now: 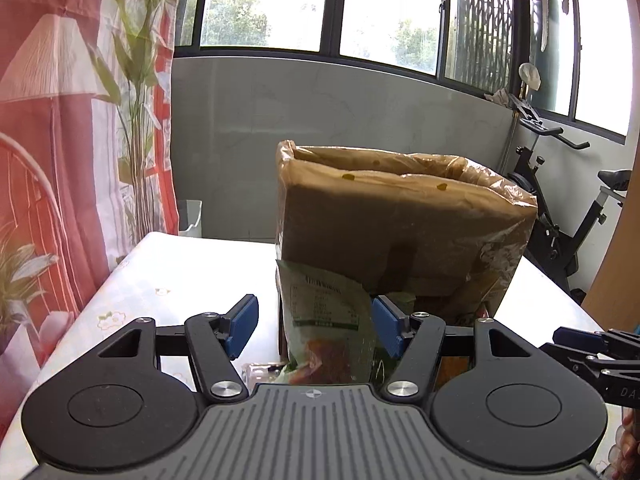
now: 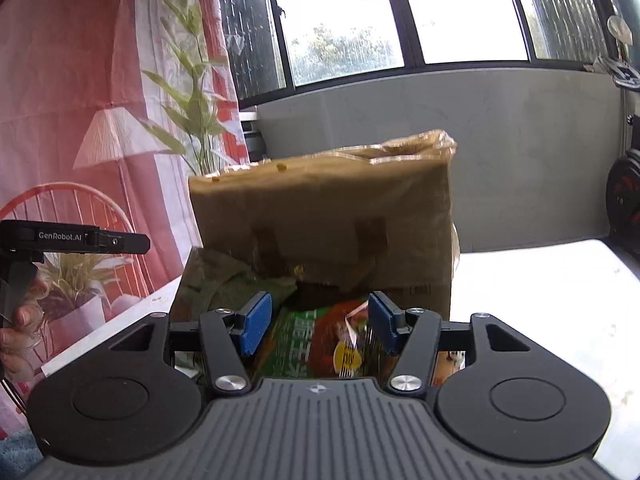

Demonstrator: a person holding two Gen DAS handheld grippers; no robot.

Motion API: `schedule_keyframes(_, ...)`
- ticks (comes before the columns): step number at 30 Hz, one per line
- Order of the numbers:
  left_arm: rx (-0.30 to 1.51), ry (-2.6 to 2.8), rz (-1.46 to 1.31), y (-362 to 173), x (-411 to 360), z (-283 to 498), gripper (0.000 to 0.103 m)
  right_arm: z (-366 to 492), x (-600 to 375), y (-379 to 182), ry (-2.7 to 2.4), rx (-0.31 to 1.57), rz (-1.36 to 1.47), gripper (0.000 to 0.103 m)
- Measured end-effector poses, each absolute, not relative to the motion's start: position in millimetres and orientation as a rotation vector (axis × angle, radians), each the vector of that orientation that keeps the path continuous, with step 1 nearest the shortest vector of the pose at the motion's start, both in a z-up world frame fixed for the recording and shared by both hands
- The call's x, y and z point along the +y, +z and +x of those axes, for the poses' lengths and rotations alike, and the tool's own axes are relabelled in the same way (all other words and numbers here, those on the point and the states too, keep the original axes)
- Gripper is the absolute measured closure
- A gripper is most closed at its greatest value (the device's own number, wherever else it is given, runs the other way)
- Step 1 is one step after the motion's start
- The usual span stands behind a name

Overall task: Organize snacks
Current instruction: 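Move both grippers back toward the snack pile, then grasp the small green packet with the left gripper while the right gripper grasps the blue-and-white packet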

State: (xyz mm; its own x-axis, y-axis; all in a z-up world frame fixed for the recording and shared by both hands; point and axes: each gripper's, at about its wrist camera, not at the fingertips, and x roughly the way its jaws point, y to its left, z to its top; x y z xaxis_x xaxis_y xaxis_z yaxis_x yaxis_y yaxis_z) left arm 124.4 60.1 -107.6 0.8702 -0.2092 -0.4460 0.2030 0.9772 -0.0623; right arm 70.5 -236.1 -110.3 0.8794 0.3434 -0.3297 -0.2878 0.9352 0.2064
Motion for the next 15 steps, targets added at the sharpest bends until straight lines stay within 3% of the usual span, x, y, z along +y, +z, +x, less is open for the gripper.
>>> schedule_keyframes(7, 0.535, -0.200, 0.001, -142.6, 59.0, 110.0, 0.038, 67.7, -229.2, -151.2, 0.362, 0.587, 0.255, 0.045)
schedule_keyframes(15, 0.605, -0.180, 0.017, -170.4, 57.6, 109.2, 0.041, 92.3, -217.7, -168.9, 0.327, 0.709, 0.264, 0.046)
